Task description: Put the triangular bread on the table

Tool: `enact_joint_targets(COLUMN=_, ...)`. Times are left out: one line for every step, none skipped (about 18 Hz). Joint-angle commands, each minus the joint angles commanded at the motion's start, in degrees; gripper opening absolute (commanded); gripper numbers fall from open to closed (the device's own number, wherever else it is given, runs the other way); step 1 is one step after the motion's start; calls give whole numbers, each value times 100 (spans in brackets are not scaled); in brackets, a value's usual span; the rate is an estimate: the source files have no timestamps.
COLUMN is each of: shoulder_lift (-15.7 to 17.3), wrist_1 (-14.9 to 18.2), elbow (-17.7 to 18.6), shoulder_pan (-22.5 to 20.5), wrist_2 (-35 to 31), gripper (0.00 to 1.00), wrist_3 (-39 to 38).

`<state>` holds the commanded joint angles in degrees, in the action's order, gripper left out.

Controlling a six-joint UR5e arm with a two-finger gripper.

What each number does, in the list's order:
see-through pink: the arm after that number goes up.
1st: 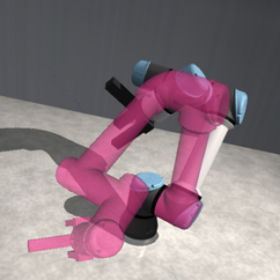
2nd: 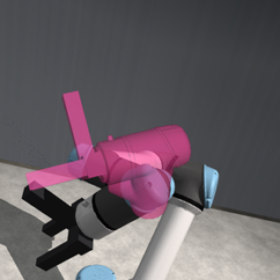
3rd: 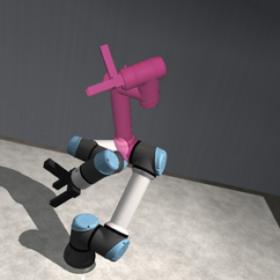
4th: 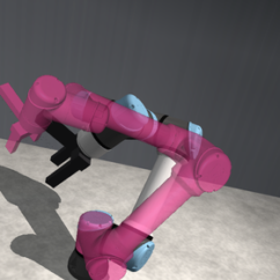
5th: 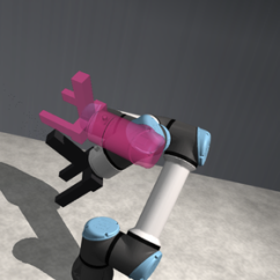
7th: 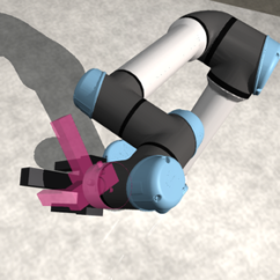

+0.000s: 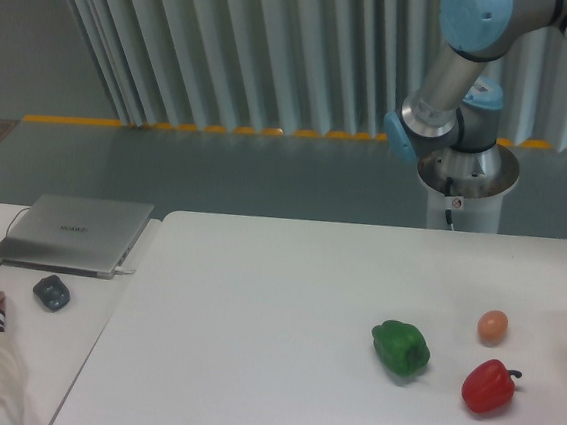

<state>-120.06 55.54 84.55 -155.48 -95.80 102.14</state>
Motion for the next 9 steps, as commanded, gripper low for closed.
enact_joint_targets(shoulder_lift=9, wrist_1=61, elbow=-9, shoulder_pan=9, wrist_2=0, gripper=32, wrist_3=-79)
enact_joint_targets(shoulder_lift=9, wrist_1=88, elbow=0, shoulder_pan=26, wrist_2=0, gripper=26, wrist_3=-124)
enact_joint_targets(shoulder_lift=18, wrist_1=106, elbow=0, shoulder_pan=44, wrist_2=0, gripper=25, wrist_3=-124)
enact_joint_targets(shoulder_lift=35, wrist_1=132, elbow=-9, shoulder_pan=44, wrist_2=9, gripper=25, wrist_3=-133)
enact_joint_targets(shoulder_lift=44, wrist_1=167, elbow=-17, shoulder_pan=53, wrist_2=9, gripper=25, wrist_3=-133)
enact_joint_targets(shoulder_lift=61, wrist_1=272, elbow=-70, shoulder_pan=70, wrist_2=52, gripper=25, wrist_3=-220)
enact_joint_targets(shoulder_lift=70, wrist_1=438, elbow=-131, shoulder_pan=88, wrist_2=88, gripper=25, wrist_3=-351)
enact_joint_targets(shoulder_lift=88, wrist_1=562, elbow=-184, shoulder_pan=131, wrist_2=149, gripper=25, wrist_3=-440)
enact_joint_targets(shoulder_lift=105, wrist_1=598, elbow=-193, shoulder_pan=167, wrist_2=176, gripper=25, wrist_3=-458)
